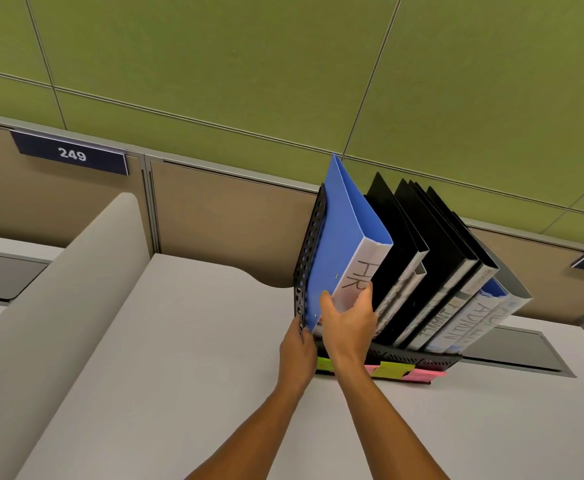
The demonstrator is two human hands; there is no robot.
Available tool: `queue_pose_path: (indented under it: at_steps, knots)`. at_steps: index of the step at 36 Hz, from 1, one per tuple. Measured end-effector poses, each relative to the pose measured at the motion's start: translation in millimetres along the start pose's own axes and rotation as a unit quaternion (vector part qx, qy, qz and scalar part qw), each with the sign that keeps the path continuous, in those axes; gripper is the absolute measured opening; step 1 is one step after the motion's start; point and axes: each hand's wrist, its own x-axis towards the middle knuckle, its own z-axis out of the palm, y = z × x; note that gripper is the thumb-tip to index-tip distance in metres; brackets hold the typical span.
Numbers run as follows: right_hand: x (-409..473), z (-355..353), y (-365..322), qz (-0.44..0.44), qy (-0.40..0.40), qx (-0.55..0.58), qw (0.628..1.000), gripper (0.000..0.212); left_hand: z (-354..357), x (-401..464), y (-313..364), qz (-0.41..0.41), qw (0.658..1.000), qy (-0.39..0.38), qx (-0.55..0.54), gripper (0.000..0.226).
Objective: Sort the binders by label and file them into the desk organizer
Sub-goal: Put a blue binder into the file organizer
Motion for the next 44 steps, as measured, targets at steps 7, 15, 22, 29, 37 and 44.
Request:
queue_pose_path:
  at_steps: [7, 15, 22, 29, 37, 44]
  knots:
    - [-11.8, 10.1, 30.9, 0.016, -0.066, -0.1, 0.993, 0.053, 0.1, -2.9, 0.5, 0.02, 0.999, -0.022, -0.023, 0.038]
    - [-13.0, 6.4, 39.5, 0.041, -0.123, -0.094, 0.987, 0.067, -0.8, -8.4, 0.3, 0.001, 0.999, -0.021, -0.04, 0.038]
    - [-28.4, -16.7, 41.3, 0.038, -0.173, -0.046, 0.983, 0.073, -4.0, -20.0, 7.2, 0.021, 1.0, -0.021, -0.009, 0.037]
    - [-59.9, -48.2, 36.2, 0.046, -0.199, -0.007, 0.979, 0.079, -14.8, -45.6, 19.8, 0.045, 0.999, -0.001, 0.027, 0.036]
    - [-105.8, -91.8, 36.0, 0.045, -0.223, 0.001, 0.974, 0.073, -29.8, -101.6, 21.7, 0.074, 0.995, -0.011, 0.058, 0.037]
    - [-151.3, -125.9, 40.7, 0.067, -0.268, 0.004, 0.961, 0.067, -50.7, -161.9, -1.2, 0.073, 0.993, -0.007, 0.098, 0.037]
